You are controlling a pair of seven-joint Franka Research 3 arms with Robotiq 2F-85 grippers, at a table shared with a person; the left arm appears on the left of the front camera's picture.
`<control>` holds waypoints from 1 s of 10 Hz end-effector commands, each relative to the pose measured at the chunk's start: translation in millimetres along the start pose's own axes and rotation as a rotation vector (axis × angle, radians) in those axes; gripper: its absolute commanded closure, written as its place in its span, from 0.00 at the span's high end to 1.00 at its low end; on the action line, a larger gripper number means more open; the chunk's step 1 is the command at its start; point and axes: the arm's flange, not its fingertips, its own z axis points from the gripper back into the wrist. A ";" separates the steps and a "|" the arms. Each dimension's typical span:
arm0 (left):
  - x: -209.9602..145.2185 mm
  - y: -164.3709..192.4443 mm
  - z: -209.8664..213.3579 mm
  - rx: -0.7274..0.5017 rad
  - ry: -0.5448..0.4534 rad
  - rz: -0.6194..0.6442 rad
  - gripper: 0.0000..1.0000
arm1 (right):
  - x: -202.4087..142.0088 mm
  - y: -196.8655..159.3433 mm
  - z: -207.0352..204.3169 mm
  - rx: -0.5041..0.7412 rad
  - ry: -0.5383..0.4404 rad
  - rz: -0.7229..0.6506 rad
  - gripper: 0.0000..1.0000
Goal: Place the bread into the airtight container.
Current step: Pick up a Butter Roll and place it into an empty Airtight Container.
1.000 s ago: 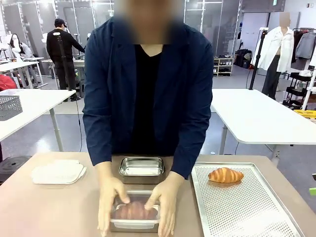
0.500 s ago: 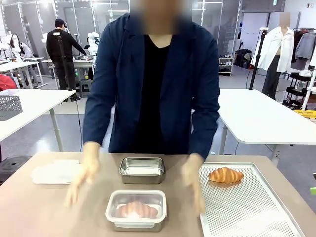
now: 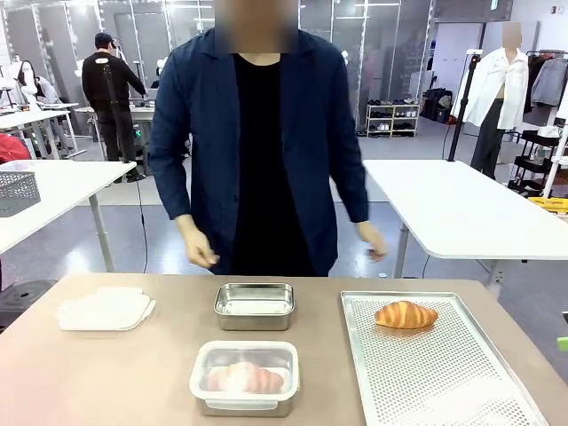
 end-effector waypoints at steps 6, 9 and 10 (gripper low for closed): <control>-0.3 0.4 0.4 -0.005 0.003 -0.014 1.00 | -0.6 -0.2 -1.3 0.000 -0.001 -0.003 0.84; -0.3 0.4 0.4 -0.005 0.003 -0.014 1.00 | 35.5 8.8 -1.1 -0.005 0.085 0.108 0.84; -0.3 0.4 0.4 -0.005 0.003 -0.014 1.00 | 76.3 13.2 -6.1 0.030 0.133 0.224 0.84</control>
